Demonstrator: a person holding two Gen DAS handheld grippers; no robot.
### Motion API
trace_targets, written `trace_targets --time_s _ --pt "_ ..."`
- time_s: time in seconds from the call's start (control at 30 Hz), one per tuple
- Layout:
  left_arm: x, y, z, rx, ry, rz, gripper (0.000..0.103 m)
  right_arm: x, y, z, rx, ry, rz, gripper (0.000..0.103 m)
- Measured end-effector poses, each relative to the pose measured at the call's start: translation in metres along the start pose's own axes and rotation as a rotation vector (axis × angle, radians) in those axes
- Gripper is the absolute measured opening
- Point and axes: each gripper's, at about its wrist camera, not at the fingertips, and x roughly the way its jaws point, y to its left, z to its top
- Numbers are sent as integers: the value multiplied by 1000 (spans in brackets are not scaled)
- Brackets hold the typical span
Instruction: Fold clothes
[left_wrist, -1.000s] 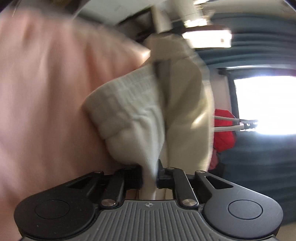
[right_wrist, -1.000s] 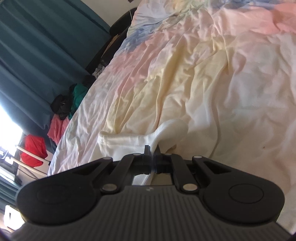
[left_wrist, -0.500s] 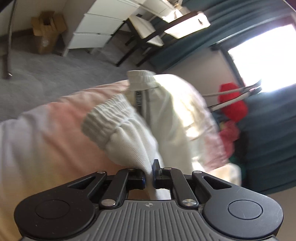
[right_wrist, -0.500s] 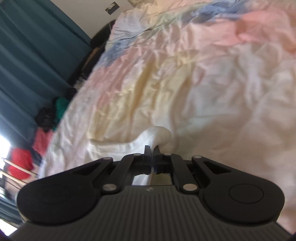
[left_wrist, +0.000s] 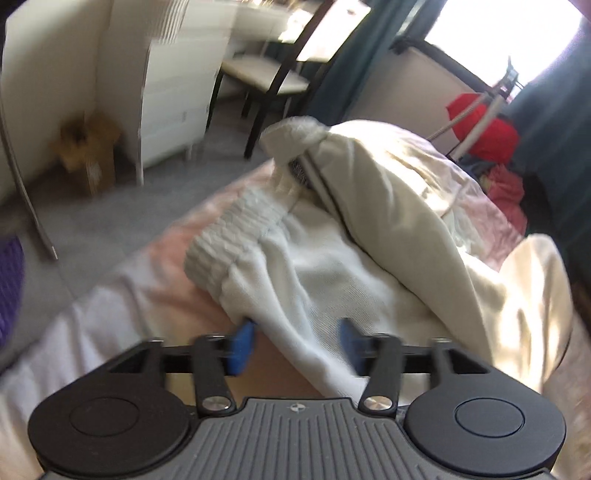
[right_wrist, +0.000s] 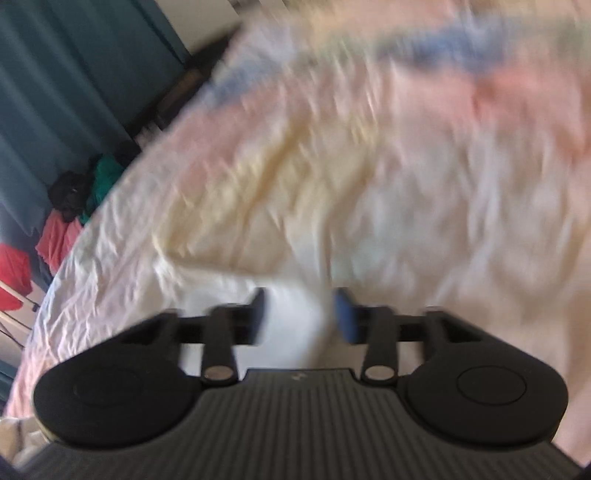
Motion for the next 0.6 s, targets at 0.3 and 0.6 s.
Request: trace_targets --time_s 0.3,0.6 --pt "-22 -81 3 176 -131 -122 88 -78 76 -30 -345 -189 219 71" --pt "84 -218 20 47 32 -471 89 -83 125 -89 -410 -32 384 71"
